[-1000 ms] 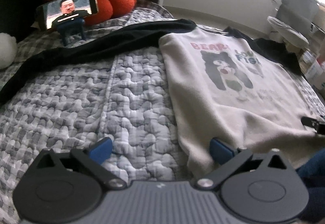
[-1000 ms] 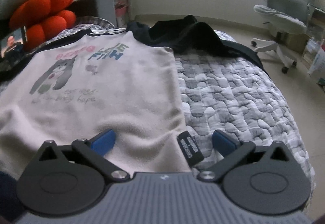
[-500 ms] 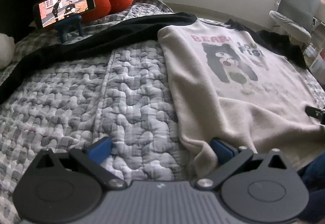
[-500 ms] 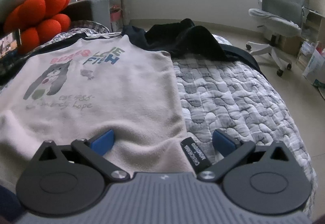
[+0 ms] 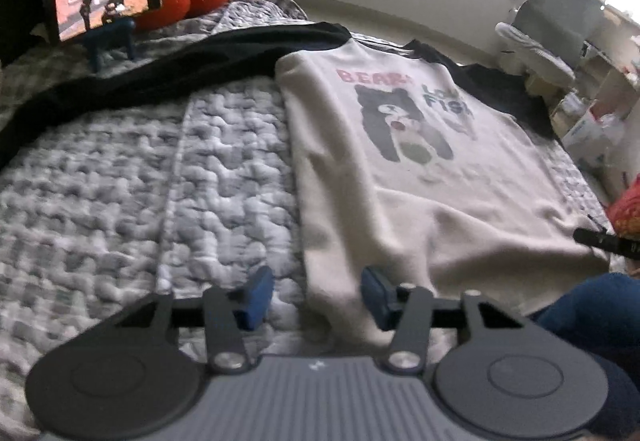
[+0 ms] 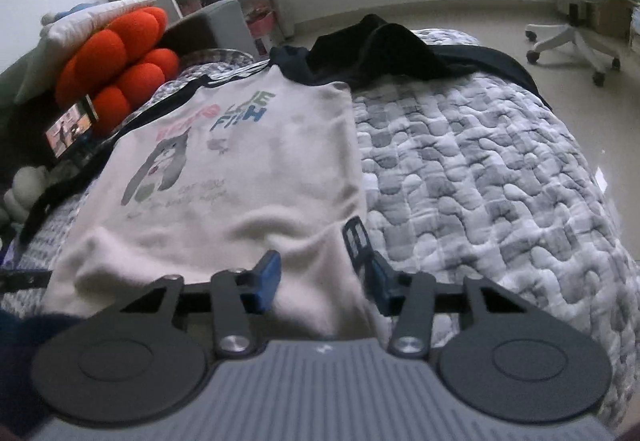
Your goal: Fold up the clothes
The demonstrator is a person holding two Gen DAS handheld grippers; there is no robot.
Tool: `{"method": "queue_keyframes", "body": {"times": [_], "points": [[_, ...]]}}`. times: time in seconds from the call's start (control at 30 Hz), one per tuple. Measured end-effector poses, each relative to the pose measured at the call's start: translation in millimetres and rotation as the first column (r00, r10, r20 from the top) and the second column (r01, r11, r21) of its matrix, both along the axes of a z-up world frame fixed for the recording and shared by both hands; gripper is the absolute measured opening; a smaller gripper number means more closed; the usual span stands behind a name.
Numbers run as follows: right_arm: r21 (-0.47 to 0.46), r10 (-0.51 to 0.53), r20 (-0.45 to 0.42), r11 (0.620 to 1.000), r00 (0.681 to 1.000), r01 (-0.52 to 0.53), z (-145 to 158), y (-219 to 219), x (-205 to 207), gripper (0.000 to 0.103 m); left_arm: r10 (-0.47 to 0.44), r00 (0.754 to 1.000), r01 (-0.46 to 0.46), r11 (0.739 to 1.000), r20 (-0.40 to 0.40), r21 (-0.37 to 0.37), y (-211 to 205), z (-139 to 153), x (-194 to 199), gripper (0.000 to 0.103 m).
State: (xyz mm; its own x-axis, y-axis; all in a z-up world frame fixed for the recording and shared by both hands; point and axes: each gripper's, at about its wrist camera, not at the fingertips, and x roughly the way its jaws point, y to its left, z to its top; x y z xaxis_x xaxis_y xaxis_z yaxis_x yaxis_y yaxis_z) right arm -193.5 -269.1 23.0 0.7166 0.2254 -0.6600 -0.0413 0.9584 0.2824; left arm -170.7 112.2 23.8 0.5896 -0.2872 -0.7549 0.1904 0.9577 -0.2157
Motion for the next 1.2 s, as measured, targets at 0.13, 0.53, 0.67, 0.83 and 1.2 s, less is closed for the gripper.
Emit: {"method": "queue_keyframes", "body": {"times": [0.13,0.53,0.67,0.83,1.2], "points": [[-0.059,0.038,-0.002,0.998,0.999,-0.038,-1,12,-1,0.018,-0.022,1.0,0.023,0.999,0.013,-0.029,-3,-1,1,0.043],[0.057,-0.011,0.012,0.998,1.0,0.01,14,0,-3,0.01,-0.003,1.0,0.003,0.996,0.005,-0.091,6,1,2,0.01],[0.182,-0.039,0.03,0.983,0.999,0.033,31,-14,-11,0.009,0.013,1.0,-0.009,0.989,0.025,-0.147,17,12,-8,0.008],[0.166,-0.035,0.014,0.986,0.999,0.032,32,-16,-13,0.009,0.02,1.0,-0.016,0.988,0.023,-0.156,20,4,-13,0.009],[0.141,-0.064,-0.048,0.988,0.997,0.07,-1,-21,-18,0.025,0.026,0.999,-0.019,0.982,0.035,-0.19,15,-13,-22,0.042]]}}
